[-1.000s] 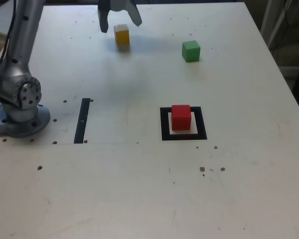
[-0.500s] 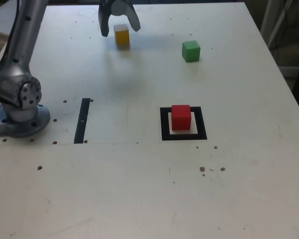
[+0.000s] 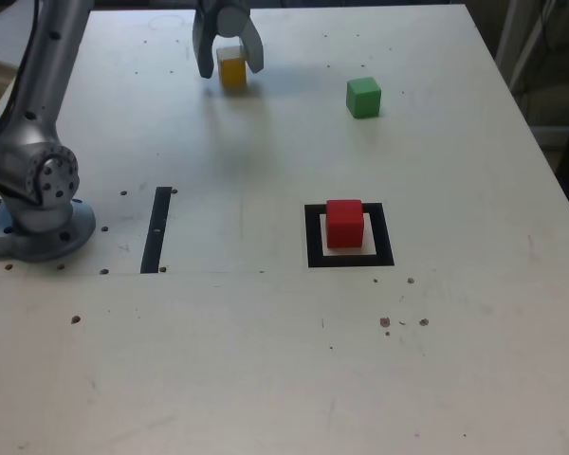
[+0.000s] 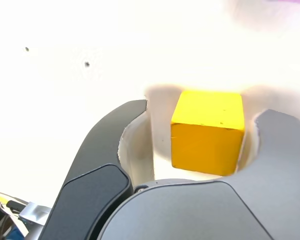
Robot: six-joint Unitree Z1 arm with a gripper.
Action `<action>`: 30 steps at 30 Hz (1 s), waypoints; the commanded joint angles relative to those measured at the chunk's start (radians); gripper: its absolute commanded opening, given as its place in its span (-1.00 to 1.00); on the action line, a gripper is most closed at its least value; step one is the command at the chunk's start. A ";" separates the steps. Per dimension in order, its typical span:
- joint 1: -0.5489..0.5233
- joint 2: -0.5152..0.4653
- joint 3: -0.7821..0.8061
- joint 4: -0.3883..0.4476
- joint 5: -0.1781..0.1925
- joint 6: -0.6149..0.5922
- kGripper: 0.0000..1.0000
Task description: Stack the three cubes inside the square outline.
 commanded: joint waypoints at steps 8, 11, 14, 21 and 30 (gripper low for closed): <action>0.001 -0.003 0.003 -0.004 0.001 0.008 -0.38; 0.001 -0.006 0.004 -0.005 0.000 0.008 -0.46; 0.001 -0.012 0.011 -0.012 -0.002 0.013 -0.63; 0.001 -0.045 0.054 -0.048 -0.012 0.025 -0.94; -0.036 -0.129 0.138 -0.074 -0.017 0.028 -1.00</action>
